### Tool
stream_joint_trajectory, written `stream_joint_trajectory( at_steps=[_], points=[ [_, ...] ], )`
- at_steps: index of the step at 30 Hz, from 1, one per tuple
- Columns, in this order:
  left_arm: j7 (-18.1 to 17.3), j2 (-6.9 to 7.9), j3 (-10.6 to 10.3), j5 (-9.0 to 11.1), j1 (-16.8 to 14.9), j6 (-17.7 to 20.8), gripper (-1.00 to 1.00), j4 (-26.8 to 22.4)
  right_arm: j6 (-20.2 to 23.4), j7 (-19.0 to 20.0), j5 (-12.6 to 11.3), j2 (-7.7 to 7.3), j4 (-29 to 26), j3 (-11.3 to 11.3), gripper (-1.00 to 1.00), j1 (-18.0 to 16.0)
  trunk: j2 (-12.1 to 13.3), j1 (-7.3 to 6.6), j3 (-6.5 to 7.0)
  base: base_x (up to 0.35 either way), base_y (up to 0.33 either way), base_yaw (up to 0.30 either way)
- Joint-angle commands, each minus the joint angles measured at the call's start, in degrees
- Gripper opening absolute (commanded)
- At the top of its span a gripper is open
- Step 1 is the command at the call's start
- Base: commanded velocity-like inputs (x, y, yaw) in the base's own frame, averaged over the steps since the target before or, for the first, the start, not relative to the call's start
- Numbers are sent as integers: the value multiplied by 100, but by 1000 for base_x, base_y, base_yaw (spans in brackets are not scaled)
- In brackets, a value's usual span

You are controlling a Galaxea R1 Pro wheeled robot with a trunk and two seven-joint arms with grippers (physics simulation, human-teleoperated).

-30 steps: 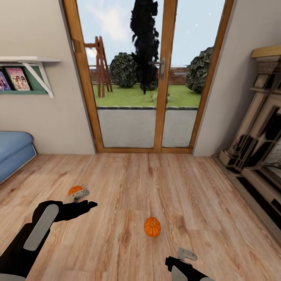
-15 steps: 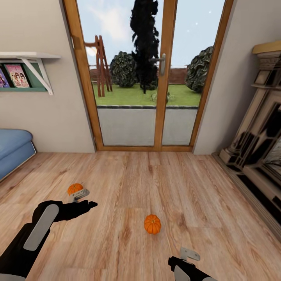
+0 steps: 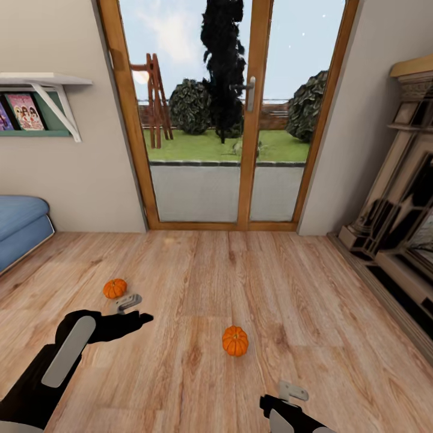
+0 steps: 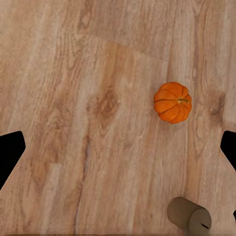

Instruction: Place each of the two pumpkins and all three candles from the living room inside a cabinet in the living room (use any cabinet), then make sure every cabinet is closed, and position the cauldron so it is next to a table in the living room.

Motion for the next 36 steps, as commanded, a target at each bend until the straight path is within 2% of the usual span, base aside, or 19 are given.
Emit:
stream_joint_trajectory(
  at_steps=[1,11,17,20,23,33,36],
  points=[
    [62,5,-55,47,-4,-4,100,66,-1,-18,-46,-17,-5,52,100,-3,-44,21,-24,0,0,0],
    [92,-27,-173,30,-4,-32,100,158,-1,-4,-14,-64,-5,54,100,-3,-445,241,-203,0,0,0],
    [508,-48,-185,76,-4,-33,100,144,-1,2,-5,-68,-5,54,100,-3,-686,373,-311,0,0,0],
    [747,-223,-190,66,-4,-33,100,123,-1,4,13,-68,-5,64,100,-3,-806,439,-365,0,0,0],
    [868,-297,-198,70,-4,-33,100,104,-1,4,20,-68,-5,82,100,-3,-926,505,-419,0,0,0],
    [933,-328,-194,74,-4,-26,100,79,4,5,23,-68,-5,97,100,-3,-1327,724,-598,0,0,0],
    [934,-319,-187,89,-4,-13,100,16,8,5,23,-68,-5,104,100,-3,-1331,732,-664,0,0,0]
  ],
)
